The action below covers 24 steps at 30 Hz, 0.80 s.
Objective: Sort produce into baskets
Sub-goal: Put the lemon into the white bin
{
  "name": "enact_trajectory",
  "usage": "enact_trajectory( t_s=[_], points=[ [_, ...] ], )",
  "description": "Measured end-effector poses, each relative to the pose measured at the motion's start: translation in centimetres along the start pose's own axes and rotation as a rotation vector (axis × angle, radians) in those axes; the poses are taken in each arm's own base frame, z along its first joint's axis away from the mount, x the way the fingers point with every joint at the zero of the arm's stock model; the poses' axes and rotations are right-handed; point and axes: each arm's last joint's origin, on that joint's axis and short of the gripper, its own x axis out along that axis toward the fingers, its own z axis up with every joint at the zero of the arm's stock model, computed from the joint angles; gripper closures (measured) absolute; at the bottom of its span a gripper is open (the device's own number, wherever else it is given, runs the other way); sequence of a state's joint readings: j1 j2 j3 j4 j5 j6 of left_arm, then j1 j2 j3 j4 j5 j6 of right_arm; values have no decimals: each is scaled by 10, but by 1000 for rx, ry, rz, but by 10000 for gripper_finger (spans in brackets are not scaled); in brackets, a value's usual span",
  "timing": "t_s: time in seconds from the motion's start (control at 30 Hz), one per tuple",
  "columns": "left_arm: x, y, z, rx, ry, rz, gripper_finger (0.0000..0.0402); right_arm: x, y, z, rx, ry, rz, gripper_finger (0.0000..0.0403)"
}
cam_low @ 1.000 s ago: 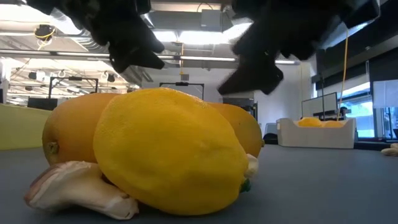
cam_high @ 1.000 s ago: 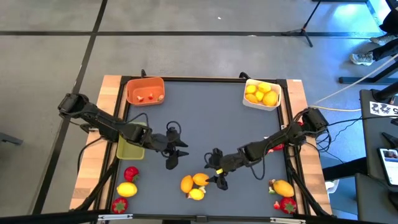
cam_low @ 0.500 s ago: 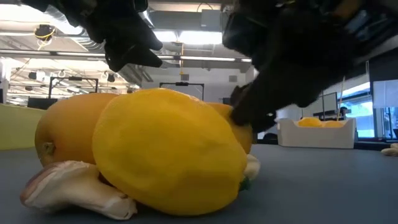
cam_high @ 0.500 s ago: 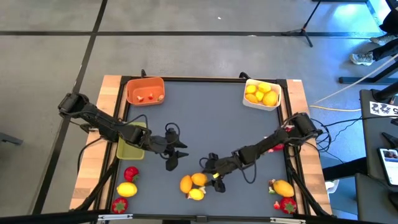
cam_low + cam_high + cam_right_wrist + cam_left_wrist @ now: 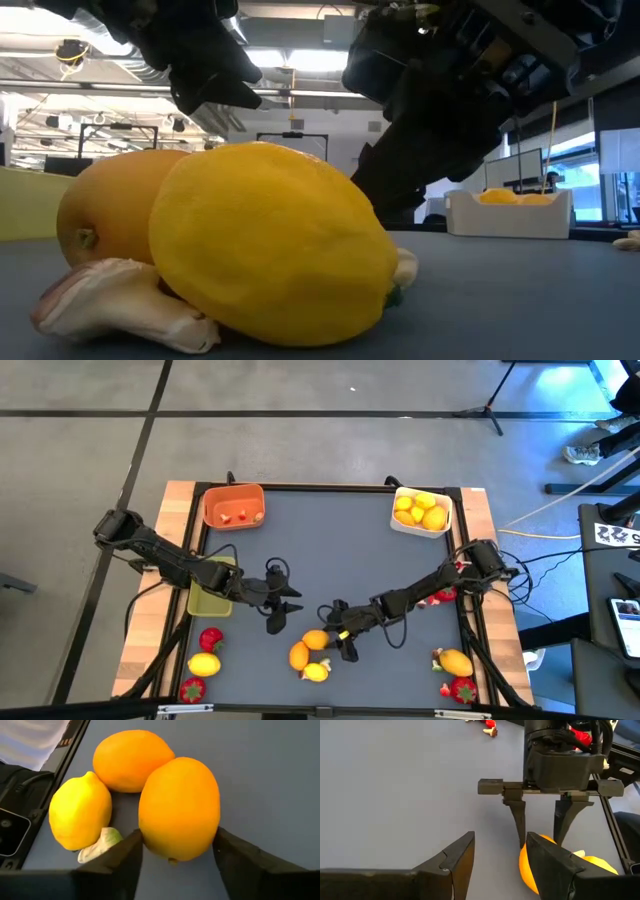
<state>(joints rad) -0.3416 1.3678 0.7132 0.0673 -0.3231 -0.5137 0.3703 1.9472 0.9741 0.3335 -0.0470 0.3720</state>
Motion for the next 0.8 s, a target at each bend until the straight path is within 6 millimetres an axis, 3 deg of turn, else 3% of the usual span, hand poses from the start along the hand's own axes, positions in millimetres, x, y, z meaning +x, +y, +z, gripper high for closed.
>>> enact_trajectory(
  t_s=[0.2, 0.43, 0.6, 0.8],
  points=[
    [0, 0, 0, 17, 1, 5, 228, 0, -2, 0, -7, 8, -1, 265],
    [0, 1, 0, 22, 0, 8, 228, -4, -2, 0, -1, 34, -27, 268],
    [0, 1, 0, 26, 1, 8, 228, -24, 1, 7, 0, 68, -91, 268],
    [0, 1, 0, 38, 0, 8, 228, -67, 5, 21, 35, 139, -134, 268]
  ],
)
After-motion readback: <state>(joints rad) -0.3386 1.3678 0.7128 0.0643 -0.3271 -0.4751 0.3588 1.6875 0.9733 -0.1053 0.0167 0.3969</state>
